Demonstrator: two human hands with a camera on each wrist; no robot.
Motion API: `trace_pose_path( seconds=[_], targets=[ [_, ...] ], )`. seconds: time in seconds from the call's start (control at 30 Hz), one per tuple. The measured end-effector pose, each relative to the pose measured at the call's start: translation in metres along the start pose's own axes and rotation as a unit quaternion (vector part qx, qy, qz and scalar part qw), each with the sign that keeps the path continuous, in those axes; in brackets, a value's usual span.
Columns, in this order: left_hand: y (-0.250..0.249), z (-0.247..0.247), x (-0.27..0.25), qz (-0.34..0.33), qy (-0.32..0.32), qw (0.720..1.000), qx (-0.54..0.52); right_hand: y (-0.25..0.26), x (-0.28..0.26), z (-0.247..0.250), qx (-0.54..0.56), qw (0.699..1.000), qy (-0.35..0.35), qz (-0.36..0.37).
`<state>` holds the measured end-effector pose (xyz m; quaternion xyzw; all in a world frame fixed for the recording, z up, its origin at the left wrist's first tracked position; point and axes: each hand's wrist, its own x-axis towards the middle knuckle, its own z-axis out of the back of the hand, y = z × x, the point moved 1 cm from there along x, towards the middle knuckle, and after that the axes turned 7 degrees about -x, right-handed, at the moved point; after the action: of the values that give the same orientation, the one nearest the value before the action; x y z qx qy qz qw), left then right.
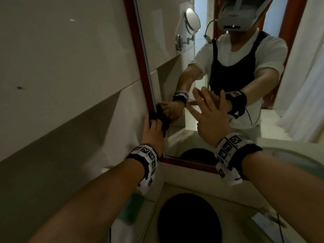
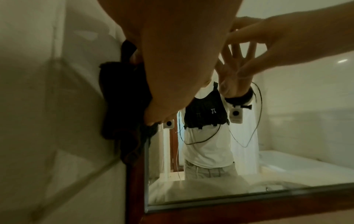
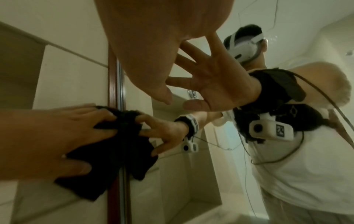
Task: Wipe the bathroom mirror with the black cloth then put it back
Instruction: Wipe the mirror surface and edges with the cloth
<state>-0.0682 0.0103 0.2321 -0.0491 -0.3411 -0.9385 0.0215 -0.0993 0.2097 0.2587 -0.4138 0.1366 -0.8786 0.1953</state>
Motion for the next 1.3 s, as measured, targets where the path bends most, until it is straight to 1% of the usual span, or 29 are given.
trace_pose_path(
  seconds=[0.1, 0.3, 0.4, 0.5, 0.57, 0.67, 0.77, 0.83, 0.93, 1.0, 1.03, 1.1, 1.17, 1.3],
  targets=[
    [-0.004, -0.001, -0.002, 0.017, -0.004, 1.0, -0.019, 0.013, -0.024, -0.012, 0.011, 1.0, 0.016, 0.015],
    [0.016, -0.001, -0.006, 0.022, -0.07, 0.994, -0.077, 0.029, -0.054, -0.026, 0.04, 0.998, 0.031, 0.024],
    [0.013, -0.001, -0.003, 0.035, -0.091, 0.991, -0.094, 0.032, -0.059, -0.03, 0.046, 0.998, 0.031, 0.028],
    [0.001, -0.011, 0.0, 0.04, -0.079, 0.991, -0.098, 0.035, -0.066, -0.036, 0.046, 0.997, 0.051, 0.028],
    [-0.012, -0.024, 0.001, 0.038, -0.077, 0.988, -0.124, 0.038, -0.074, -0.042, 0.041, 0.997, 0.065, 0.031],
    [-0.038, -0.05, -0.002, 0.038, -0.048, 0.985, -0.16, 0.044, -0.089, -0.057, 0.035, 0.995, 0.089, 0.041],
    [-0.059, -0.069, -0.007, 0.04, -0.035, 0.981, -0.185, 0.046, -0.099, -0.068, 0.037, 0.991, 0.117, 0.049],
    [-0.075, -0.087, -0.008, 0.03, -0.008, 0.975, -0.22, 0.048, -0.107, -0.073, 0.053, 0.99, 0.123, 0.053],
    [-0.097, -0.114, -0.016, 0.03, 0.037, 0.955, -0.292, 0.049, -0.118, -0.076, 0.077, 0.988, 0.125, 0.054],
    [-0.111, -0.129, -0.019, 0.023, 0.083, 0.933, -0.349, 0.048, -0.123, -0.079, 0.091, 0.987, 0.121, 0.058],
    [-0.115, -0.132, -0.019, 0.029, 0.093, 0.923, -0.373, 0.047, -0.124, -0.08, 0.096, 0.986, 0.119, 0.06],
    [-0.118, -0.132, -0.016, 0.056, 0.082, 0.898, -0.43, 0.045, -0.126, -0.082, 0.1, 0.986, 0.12, 0.064],
    [-0.12, -0.132, -0.014, 0.067, 0.073, 0.872, -0.479, 0.046, -0.129, -0.083, 0.103, 0.985, 0.125, 0.066],
    [-0.124, -0.131, -0.012, 0.073, 0.114, 0.829, -0.543, 0.052, -0.139, -0.085, 0.122, 0.979, 0.146, 0.069]
  ],
)
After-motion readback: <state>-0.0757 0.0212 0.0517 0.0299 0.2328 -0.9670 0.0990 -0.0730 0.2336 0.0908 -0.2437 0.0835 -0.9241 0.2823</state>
